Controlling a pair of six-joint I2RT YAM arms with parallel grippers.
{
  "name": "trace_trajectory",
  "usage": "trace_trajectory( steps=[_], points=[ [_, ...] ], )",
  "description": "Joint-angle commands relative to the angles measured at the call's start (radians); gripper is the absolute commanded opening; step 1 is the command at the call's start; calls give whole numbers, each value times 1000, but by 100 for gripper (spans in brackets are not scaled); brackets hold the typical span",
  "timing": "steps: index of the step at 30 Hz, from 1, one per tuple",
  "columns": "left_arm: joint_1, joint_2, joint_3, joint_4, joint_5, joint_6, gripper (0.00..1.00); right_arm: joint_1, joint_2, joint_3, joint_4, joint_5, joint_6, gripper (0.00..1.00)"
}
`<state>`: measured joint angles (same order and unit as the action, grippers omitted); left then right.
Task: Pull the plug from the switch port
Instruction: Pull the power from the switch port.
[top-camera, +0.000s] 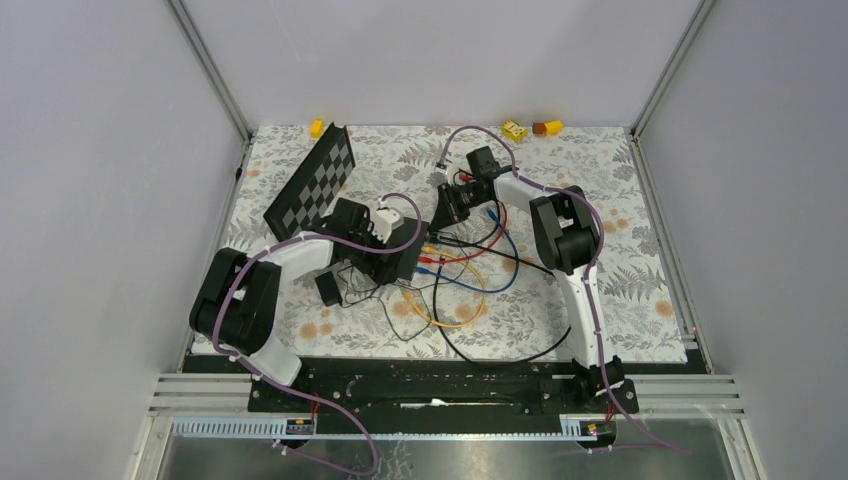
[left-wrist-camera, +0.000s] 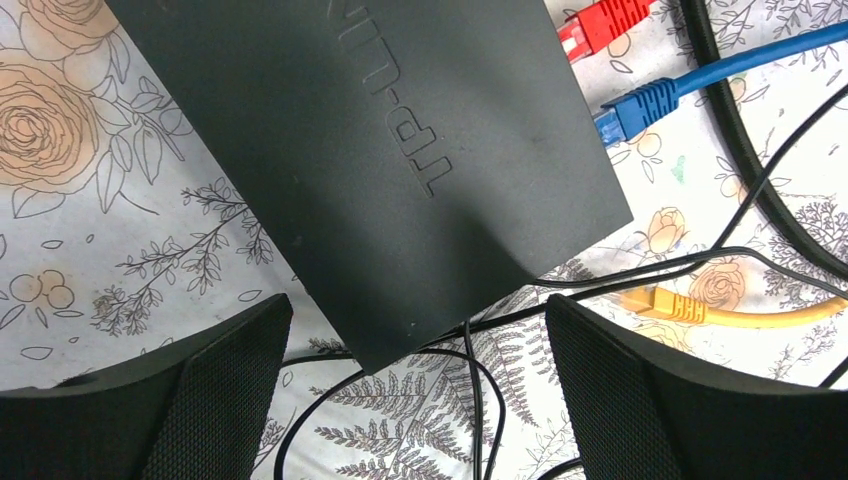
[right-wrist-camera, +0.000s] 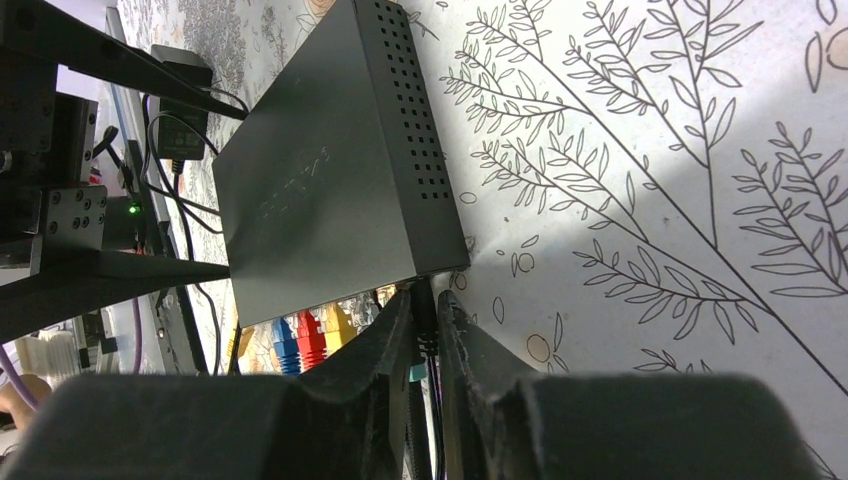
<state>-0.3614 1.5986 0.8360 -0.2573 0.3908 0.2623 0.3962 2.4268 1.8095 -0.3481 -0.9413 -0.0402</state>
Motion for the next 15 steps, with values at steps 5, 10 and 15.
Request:
trace_trajectory(
  steps=[5,10,15],
  points=[
    [-3,-13,17,64,-66,-10,99,-25,33,19,-46,-79,-87,16],
    [-5,-3,31,64,-77,-11,99,-27,32,21,-72,-105,-133,12],
    [-9,10,47,72,-76,-29,99,-27,22,15,-82,-59,-168,7]
  ],
)
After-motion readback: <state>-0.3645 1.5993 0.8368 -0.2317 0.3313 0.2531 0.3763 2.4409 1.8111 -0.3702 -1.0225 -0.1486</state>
